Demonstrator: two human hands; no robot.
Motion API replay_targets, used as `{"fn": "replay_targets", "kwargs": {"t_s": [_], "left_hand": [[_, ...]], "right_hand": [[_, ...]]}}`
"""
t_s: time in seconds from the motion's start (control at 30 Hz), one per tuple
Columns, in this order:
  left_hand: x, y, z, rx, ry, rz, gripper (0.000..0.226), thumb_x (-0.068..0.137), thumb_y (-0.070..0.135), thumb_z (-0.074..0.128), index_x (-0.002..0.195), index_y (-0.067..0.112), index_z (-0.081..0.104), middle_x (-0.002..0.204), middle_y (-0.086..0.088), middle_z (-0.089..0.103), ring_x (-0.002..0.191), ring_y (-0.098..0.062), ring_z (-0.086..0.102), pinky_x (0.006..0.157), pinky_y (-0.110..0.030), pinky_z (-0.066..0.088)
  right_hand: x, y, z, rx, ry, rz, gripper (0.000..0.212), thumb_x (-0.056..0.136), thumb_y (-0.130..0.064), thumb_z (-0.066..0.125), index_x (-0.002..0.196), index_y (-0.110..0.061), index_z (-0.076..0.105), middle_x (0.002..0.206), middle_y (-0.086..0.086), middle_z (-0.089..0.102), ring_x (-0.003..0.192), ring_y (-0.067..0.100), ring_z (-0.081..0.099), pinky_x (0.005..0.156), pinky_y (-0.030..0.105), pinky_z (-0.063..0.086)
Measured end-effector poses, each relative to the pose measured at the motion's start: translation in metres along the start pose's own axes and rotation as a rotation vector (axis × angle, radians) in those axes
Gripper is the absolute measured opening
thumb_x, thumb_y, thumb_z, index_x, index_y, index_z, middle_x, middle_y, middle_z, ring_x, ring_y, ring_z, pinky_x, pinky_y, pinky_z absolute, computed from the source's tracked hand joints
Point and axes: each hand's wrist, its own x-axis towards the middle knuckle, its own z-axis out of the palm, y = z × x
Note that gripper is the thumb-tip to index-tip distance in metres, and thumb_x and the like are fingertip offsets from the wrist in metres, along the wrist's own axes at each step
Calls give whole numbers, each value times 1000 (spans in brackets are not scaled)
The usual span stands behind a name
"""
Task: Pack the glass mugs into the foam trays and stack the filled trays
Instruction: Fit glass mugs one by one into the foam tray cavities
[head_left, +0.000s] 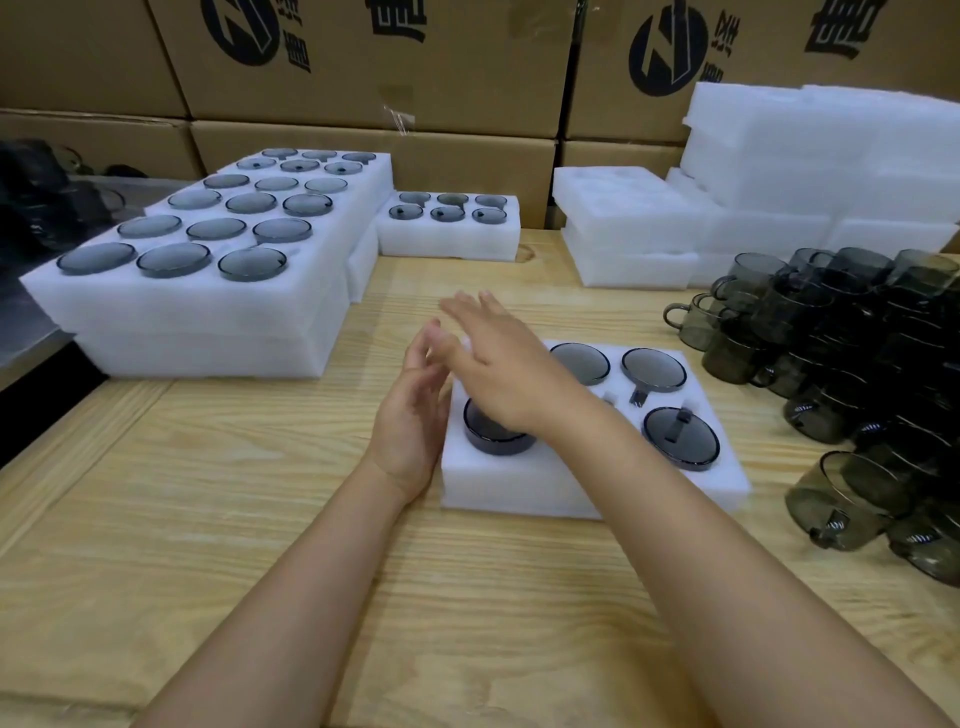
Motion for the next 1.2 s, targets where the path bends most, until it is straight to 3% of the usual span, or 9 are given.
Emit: {"fn": "replay_targets", "kwargs": {"t_s": [0.1,0.23,0.37,0.47,0.57,0.67,0.9,1.07,1.2], "left_hand": [[3,-3,-1,6,45,-19,44,102,17,21,143,17,37,144,-12,47,133,-24,45,117,-44,26],[6,-2,-1,-36,177,-47,38,102,23,25,135,19,43,138,-16,52,126,-25,52,104,-35,42],[7,-8,1,93,213,-25,31,103,28,30,129,25,48,115,-5,65,98,-6,68,83,-18,53],[5,-10,1,158,200,9,36,104,37,27,135,26,42,127,-5,60,116,-13,60,101,-30,45],[6,-10,0,205,182,16,47,101,44,26,141,21,37,135,-6,56,119,-10,56,105,-30,41],[6,-12,-2,224,194,5,45,102,43,28,140,20,39,139,-8,51,127,-17,51,113,-40,34],[4,-14,2,288,213,29,37,101,41,31,130,22,46,136,-7,53,126,-18,51,112,-41,35],[7,-14,1,363,229,71,40,104,37,23,129,16,47,131,-5,56,119,-9,54,101,-19,40],[12,-11,-4,435,350,31,45,104,38,27,135,13,48,134,-6,56,125,-14,49,111,-32,34]], "right_hand": [[9,6,11,-197,-184,92,65,94,-59,10,151,-26,10,159,-1,1,145,16,-13,115,43,-11],[2,14,21,-292,-151,79,68,89,-65,3,149,-34,11,159,-4,-1,144,18,-17,112,48,-19],[1,14,28,-420,-129,105,59,92,-60,2,147,-41,11,159,-6,-3,144,24,-18,108,55,-22],[2,16,24,-320,-124,100,61,92,-60,4,149,-36,6,159,-5,0,145,21,-12,112,51,-17],[2,18,20,-164,-73,183,72,91,-62,6,151,-22,7,159,1,4,145,16,-9,113,42,-16],[3,15,22,-359,-102,236,79,89,-64,0,151,-17,2,159,4,-6,145,17,-14,108,45,-24],[4,16,18,-269,-166,237,77,93,-60,7,150,-9,-3,157,7,-14,144,16,-15,117,35,-8],[-3,15,6,-128,-121,211,77,95,-58,11,150,-5,2,158,9,-5,145,17,-10,116,33,-5],[-41,33,-6,-294,22,255,88,83,-66,2,148,-9,19,158,1,12,145,12,-2,115,40,-10]]}}
